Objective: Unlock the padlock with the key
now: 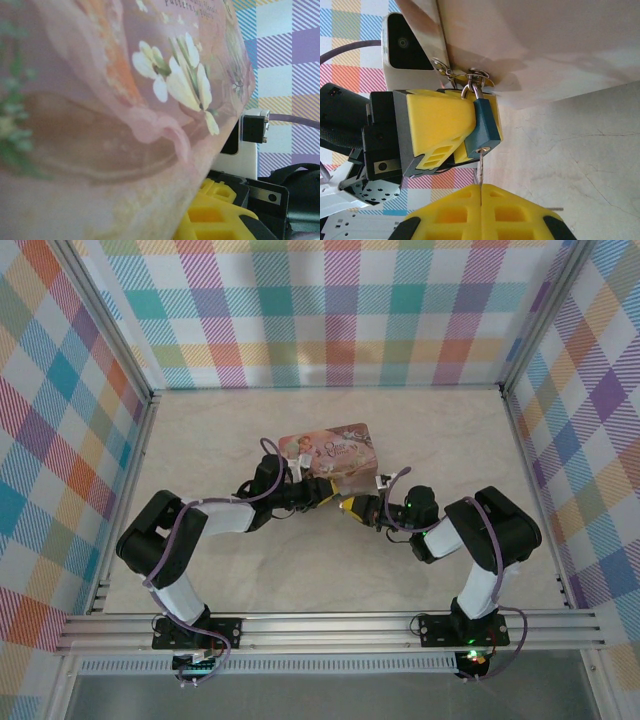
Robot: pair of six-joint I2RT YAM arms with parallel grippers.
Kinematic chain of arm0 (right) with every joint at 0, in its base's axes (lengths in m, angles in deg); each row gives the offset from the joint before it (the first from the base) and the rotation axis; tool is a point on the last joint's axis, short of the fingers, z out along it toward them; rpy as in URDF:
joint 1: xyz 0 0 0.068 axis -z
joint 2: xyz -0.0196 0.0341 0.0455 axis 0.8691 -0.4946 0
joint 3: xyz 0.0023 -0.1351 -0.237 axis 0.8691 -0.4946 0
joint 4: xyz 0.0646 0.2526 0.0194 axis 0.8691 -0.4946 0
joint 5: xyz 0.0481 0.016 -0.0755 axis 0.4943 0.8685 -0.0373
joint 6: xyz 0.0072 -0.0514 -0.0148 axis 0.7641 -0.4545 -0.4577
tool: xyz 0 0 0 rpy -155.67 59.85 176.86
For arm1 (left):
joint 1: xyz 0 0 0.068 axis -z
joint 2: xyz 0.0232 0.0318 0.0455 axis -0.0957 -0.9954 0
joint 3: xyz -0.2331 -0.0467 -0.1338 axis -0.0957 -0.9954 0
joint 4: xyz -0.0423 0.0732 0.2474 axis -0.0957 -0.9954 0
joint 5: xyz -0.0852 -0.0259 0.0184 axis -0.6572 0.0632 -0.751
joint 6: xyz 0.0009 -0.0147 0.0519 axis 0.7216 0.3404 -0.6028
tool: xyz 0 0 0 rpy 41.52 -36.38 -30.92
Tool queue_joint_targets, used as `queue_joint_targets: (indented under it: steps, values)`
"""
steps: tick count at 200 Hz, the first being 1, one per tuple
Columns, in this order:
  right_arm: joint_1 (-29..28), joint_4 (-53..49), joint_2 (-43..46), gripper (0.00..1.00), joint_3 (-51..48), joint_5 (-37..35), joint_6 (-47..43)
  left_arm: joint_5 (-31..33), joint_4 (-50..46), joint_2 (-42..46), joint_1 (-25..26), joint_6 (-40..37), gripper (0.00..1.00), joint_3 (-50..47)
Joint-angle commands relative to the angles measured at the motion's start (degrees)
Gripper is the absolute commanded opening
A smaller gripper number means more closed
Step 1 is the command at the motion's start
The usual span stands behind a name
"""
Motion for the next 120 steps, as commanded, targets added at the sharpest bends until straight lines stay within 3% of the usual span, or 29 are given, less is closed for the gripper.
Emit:
queue_joint_targets:
  steps: [1,120]
  values:
    - [-0.26,3.1,0.72,0.0,1.76,-0.26,0.74,-3.51,4.68,2.22,-0.17,2.0,0.17,-0.48]
    - [0.65,3.11,-0.05,0.0,3.38,-3.64,12.69,-4.96,12.04,2.0,-0.1,4.2,0.16,-2.02]
